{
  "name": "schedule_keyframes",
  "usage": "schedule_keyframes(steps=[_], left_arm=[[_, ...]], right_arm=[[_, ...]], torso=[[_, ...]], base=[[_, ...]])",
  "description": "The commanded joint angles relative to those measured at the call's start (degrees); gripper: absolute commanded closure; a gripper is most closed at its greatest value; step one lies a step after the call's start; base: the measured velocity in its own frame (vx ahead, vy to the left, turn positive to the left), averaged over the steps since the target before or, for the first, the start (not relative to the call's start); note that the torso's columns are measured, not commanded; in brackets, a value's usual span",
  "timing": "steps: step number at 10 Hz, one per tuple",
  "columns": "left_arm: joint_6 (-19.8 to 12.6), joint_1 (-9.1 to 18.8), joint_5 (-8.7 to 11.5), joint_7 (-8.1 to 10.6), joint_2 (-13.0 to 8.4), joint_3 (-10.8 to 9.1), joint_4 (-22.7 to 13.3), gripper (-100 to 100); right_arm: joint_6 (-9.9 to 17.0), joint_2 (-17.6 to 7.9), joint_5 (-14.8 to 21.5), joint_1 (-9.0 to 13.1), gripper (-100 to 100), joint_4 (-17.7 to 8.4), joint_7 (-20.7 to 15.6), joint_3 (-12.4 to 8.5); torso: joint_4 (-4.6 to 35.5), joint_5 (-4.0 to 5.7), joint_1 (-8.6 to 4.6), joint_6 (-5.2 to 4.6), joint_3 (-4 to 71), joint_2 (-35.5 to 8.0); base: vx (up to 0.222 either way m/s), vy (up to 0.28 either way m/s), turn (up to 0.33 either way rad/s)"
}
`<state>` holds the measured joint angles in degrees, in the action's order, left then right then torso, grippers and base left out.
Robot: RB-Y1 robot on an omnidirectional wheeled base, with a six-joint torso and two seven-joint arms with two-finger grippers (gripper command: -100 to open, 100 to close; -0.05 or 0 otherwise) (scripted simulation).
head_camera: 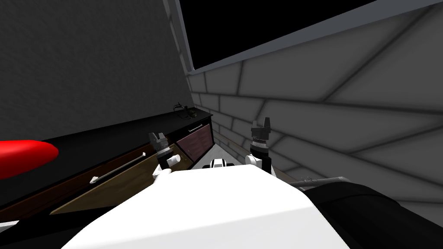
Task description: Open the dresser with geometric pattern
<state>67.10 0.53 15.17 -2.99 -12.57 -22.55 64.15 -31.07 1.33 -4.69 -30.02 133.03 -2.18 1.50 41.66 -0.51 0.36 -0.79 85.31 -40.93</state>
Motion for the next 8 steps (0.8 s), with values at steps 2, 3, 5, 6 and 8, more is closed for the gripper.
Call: schedule_keyframes(steps=[2,3,5,6,8], left_arm=[[2.6,2.8,0.8,0.41,1.2,-1.35,-6.4,-100],[4.0,3.9,1.2,0.49,1.8,-2.17,-8.1,-100],[4.0,3.9,1.2,0.49,1.8,-2.17,-9.3,-100],[5.3,4.9,1.5,0.56,2.5,-2.95,-11.4,-100],[6.6,5.9,1.9,0.63,3.3,-3.68,-13.4,-100]], right_arm=[[0.0,0.0,0.0,0.0,0,0.0,0.0,0.0],[0.0,0.0,0.0,0.0,0,0.0,0.0,0.0],[0.0,0.0,0.0,0.0,0,0.0,0.0,0.0],[0.0,0.0,0.0,0.0,0,0.0,0.0,0.0],[0.0,0.0,0.0,0.0,0,0.0,0.0,0.0]], torso=[[-0.1,-0.08,0.03,-0.06,0.0,0.1],[-0.1,-0.1,0.03,0.0,0.0,0.1],[0.0,-0.03,0.05,0.02,0.0,0.0],[0.0,-0.09,0.21,0.05,-0.1,-0.2],[0.0,-0.11,0.14,0.04,-0.1,-0.1]], base=[[0.028,-0.054,-0.044],[0.078,-0.092,-0.11],[0.047,-0.043,-0.011],[0.023,-0.022,-0.052],[0.021,-0.024,-0.053]])
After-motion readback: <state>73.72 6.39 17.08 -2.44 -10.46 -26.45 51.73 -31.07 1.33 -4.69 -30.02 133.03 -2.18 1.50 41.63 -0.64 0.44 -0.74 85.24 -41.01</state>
